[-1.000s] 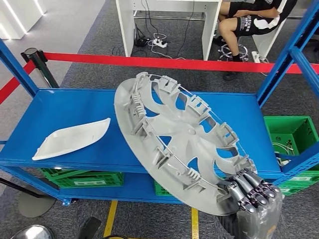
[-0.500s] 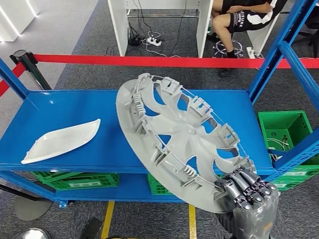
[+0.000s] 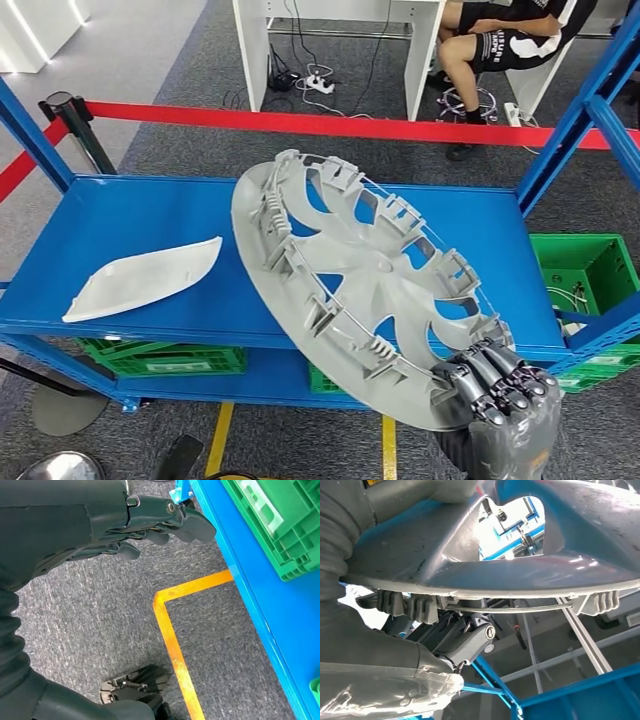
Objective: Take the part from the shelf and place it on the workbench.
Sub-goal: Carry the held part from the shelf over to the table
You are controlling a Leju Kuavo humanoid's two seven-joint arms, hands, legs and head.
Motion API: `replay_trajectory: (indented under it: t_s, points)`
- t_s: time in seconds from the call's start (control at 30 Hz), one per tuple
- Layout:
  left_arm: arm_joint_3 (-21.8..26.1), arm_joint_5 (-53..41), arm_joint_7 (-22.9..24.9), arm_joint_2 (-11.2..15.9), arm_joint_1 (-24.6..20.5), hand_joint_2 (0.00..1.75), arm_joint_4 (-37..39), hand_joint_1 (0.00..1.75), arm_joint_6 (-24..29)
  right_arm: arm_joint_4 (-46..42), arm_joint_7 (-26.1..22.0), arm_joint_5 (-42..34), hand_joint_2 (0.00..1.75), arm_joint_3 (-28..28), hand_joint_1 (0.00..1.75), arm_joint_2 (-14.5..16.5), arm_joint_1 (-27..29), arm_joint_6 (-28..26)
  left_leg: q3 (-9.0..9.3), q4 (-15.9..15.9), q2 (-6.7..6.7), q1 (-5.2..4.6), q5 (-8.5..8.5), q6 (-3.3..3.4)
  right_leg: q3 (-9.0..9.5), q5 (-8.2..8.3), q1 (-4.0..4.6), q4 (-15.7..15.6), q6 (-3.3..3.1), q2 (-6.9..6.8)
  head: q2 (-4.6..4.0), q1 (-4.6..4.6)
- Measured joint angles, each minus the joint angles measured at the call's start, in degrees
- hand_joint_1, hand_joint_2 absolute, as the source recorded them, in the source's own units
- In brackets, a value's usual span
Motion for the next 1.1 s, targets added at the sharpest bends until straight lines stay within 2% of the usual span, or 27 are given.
replay_trajectory:
  t_s: [0.1, 0.17, 0.2, 0.27, 0.3, 0.33, 0.37, 0.4, 0.47, 0.5, 0.53, 0.63, 0.67, 0.7, 0.77, 0.8, 0.83, 0.87, 0.9, 0.97, 1.0, 1.03, 1.1]
  points:
    - [0.0, 0.0, 0.01, -0.01, -0.02, 1.75, 0.0, 0.0, 0.0, 0.0, 0.01, 0.01, 1.75, -0.05, 1.69, 0.05, 0.06, 0.01, -0.17, -0.11, -0.01, -0.04, 0.18, -0.88, 0.38, 0.23, 0.12, -1.02, -1.02, 0.19, 0.0, -0.08]
    - [0.0, 0.0, 0.0, 0.01, -0.07, 1.75, -0.01, 0.0, 0.0, 0.0, 0.02, 0.01, 1.75, -0.17, 1.69, 0.11, 0.06, 0.01, -0.81, 1.25, 0.1, 0.05, -0.97, -1.47, 0.4, 0.44, -0.07, -1.27, -1.73, 0.11, 0.0, -0.24]
    - [0.0, 0.01, 0.02, 0.02, -0.08, 1.75, -0.01, 0.0, 0.03, 0.0, -0.09, -0.05, 1.75, -0.23, 1.69, 0.15, 0.05, 0.01, -1.82, 3.51, 0.16, 0.1, -2.44, -1.75, 0.42, 0.61, -0.21, -1.39, -2.04, -0.02, -0.01, -0.39]
    - [0.01, 0.26, 0.53, 0.08, -0.04, 1.75, 0.0, 0.0, 0.27, 0.01, -1.29, -0.88, 1.75, -0.44, 1.69, 0.29, 0.0, 0.01, -5.19, 10.99, 0.24, 0.23, -6.37, -2.19, 0.28, 0.79, -0.24, -1.37, -2.35, -0.23, -0.01, -0.63]
    - [0.02, 0.42, 0.86, 0.13, 0.01, 1.75, 0.01, 0.0, 0.39, 0.04, -2.29, -1.54, 1.75, -0.6, 1.69, 0.44, -0.07, 0.01, -6.65, 14.25, 0.24, 0.3, -7.66, -2.32, 0.2, 0.9, -0.23, -1.35, -2.38, -0.29, -0.01, -0.64]
    - [0.03, 0.56, 1.18, 0.22, 0.04, 1.75, 0.01, 0.0, 0.48, 0.09, -3.47, -2.31, 1.75, -0.83, 1.69, 0.64, -0.16, 0.01, -7.36, 15.95, 0.24, 0.35, -7.97, -2.39, 0.14, 0.93, -0.24, -1.35, -2.35, -0.3, 0.0, -0.64]
    - [0.04, 0.61, 1.32, 0.35, 0.05, 1.75, 0.01, 0.0, 0.46, 0.19, -4.69, -3.04, 1.75, -1.17, 1.69, 0.94, -0.28, 0.01, -6.93, 15.35, 0.25, 0.39, -7.09, -2.4, 0.1, 0.99, -0.25, -1.34, -2.28, -0.29, 0.0, -0.64]
    - [0.06, 0.62, 1.36, 0.53, 0.05, 1.75, 0.01, 0.0, 0.44, 0.29, -5.91, -3.74, 1.75, -1.58, 1.69, 1.3, -0.38, 0.01, -5.43, 12.62, 0.25, 0.42, -5.38, -2.38, 0.09, 1.06, -0.29, -1.34, -2.17, -0.27, 0.0, -0.63]
    - [0.08, 0.63, 1.37, 0.85, -0.03, 1.75, 0.01, 0.0, 0.42, 0.51, -8.77, -5.22, 1.75, -2.62, 1.69, 2.3, -0.47, 0.01, -1.24, 4.81, 0.23, 0.46, -2.02, -2.29, -0.02, 1.18, -0.2, -1.2, -1.74, -0.21, 0.0, -0.68]
    - [0.09, 0.62, 1.41, 0.91, -0.08, 1.75, 0.01, 0.0, 0.42, 0.66, -10.53, -6.02, 1.75, -3.33, 1.69, 3.06, -0.46, 0.01, 0.16, 1.99, 0.16, 0.46, -1.11, -2.1, -0.17, 1.29, -0.11, -1.14, -1.42, -0.16, 0.0, -0.67]
    - [0.1, 0.61, 1.45, 0.94, -0.1, 1.75, 0.01, 0.0, 0.42, 0.82, -12.4, -6.85, 1.75, -4.13, 1.69, 3.96, -0.39, 0.01, 0.77, 0.49, 0.09, 0.42, -0.75, -1.84, -0.35, 1.46, 0.0, -1.12, -1.06, -0.12, 0.0, -0.72]
    - [0.19, 0.61, 1.53, 1.04, -0.04, 1.75, 0.01, 0.0, 0.43, 1.24, -16.79, -8.96, 1.75, -6.41, 1.69, 6.43, 0.01, 0.01, 0.32, 0.08, 0.07, 0.28, -0.18, -0.59, -0.86, 1.71, -0.13, -1.18, 0.0, -0.06, 0.0, -0.74]
    - [0.21, 0.61, 1.53, 1.07, -0.04, 1.75, 0.01, 0.0, 0.43, 1.27, -17.57, -9.38, 1.75, -6.92, 1.69, 6.94, 0.18, 0.01, 0.11, 0.0, 0.13, 0.31, 0.12, -0.14, -1.29, 0.77, -0.19, -0.37, 0.28, -0.09, 0.0, -0.67]
    - [0.23, 0.61, 1.54, 1.07, -0.06, 1.75, 0.01, 0.0, 0.43, 1.28, -18.12, -9.68, 1.75, -7.35, 1.69, 7.34, 0.33, 0.01, -0.16, -0.08, 0.19, 0.36, 0.43, 0.31, -2.09, -0.94, -0.22, 1.55, 0.5, -0.12, -0.01, -0.6]
    - [0.25, 0.61, 1.54, 1.08, -0.08, 1.75, 0.01, 0.0, 0.42, 1.31, -18.68, -9.99, 1.75, -7.92, 1.69, 7.86, 0.59, 0.01, -0.93, -0.08, 0.29, 0.26, 1.03, 0.82, -4.53, -5.75, -0.19, 8.49, 0.76, -0.18, -0.01, -0.48]
    - [0.25, 0.61, 1.54, 1.09, -0.06, 1.75, 0.01, 0.0, 0.42, 1.34, -18.81, -10.09, 1.75, -8.1, 1.69, 8.0, 0.7, 0.01, -1.41, -0.07, 0.34, 0.15, 1.38, 0.94, -5.6, -7.59, -0.17, 12.02, 0.78, -0.18, -0.01, -0.47]
    - [0.26, 0.61, 1.54, 1.1, -0.05, 1.75, 0.01, 0.0, 0.42, 1.37, -18.91, -10.18, 1.75, -8.24, 1.69, 8.1, 0.83, 0.01, -1.92, -0.06, 0.38, 0.04, 1.76, 0.98, -5.93, -8.49, -0.15, 14.14, 0.73, -0.18, 0.0, -0.49]
    - [0.27, 0.61, 1.54, 1.11, -0.05, 1.75, 0.01, 0.0, 0.42, 1.39, -19.0, -10.24, 1.75, -8.37, 1.69, 8.17, 0.96, 0.01, -2.41, -0.05, 0.4, -0.06, 2.16, 0.98, -5.13, -8.27, -0.11, 14.08, 0.59, -0.18, 0.0, -0.49]
    - [0.27, 0.61, 1.54, 1.13, -0.05, 1.75, 0.01, 0.0, 0.42, 1.42, -19.08, -10.28, 1.75, -8.49, 1.69, 8.26, 1.08, 0.01, -2.89, -0.05, 0.39, -0.14, 2.56, 0.94, -3.16, -7.15, -0.04, 11.73, 0.37, -0.18, 0.0, -0.49]
    - [0.29, 0.64, 1.54, 1.11, -0.05, 1.75, 0.01, 0.0, 0.42, 1.46, -19.81, -10.67, 1.75, -8.75, 1.69, 8.51, 1.18, 0.01, -3.67, -0.01, 0.34, -0.24, 3.36, 0.64, 2.58, -4.94, 0.18, 3.44, -0.18, -0.17, 0.0, -0.49]
    - [0.31, 0.69, 1.51, 1.12, -0.04, 1.75, 0.01, 0.0, 0.42, 1.55, -20.64, -11.17, 1.75, -9.07, 1.69, 8.85, 1.26, 0.01, -3.91, -0.04, 0.32, -0.25, 3.78, 0.37, 4.69, -4.27, 0.33, 0.27, -0.38, -0.14, 0.0, -0.54]
    - [0.33, 0.73, 1.48, 1.13, -0.03, 1.75, 0.01, 0.0, 0.42, 1.69, -21.66, -11.81, 1.75, -9.5, 1.69, 9.32, 1.38, 0.01, -4.05, -0.04, 0.32, -0.23, 4.19, 0.05, 5.66, -4.11, 0.49, -1.6, -0.56, -0.07, -0.01, -0.51]
    - [0.38, 0.85, 1.39, 1.1, 0.02, 1.75, 0.01, 0.0, 0.42, 1.97, -23.32, -12.93, 1.75, -10.43, 1.69, 10.32, 1.68, 0.01, -4.14, -0.32, 0.32, -0.12, 5.08, -0.71, 5.25, -3.58, 0.74, -2.09, -1.05, 0.06, -0.01, -0.53]
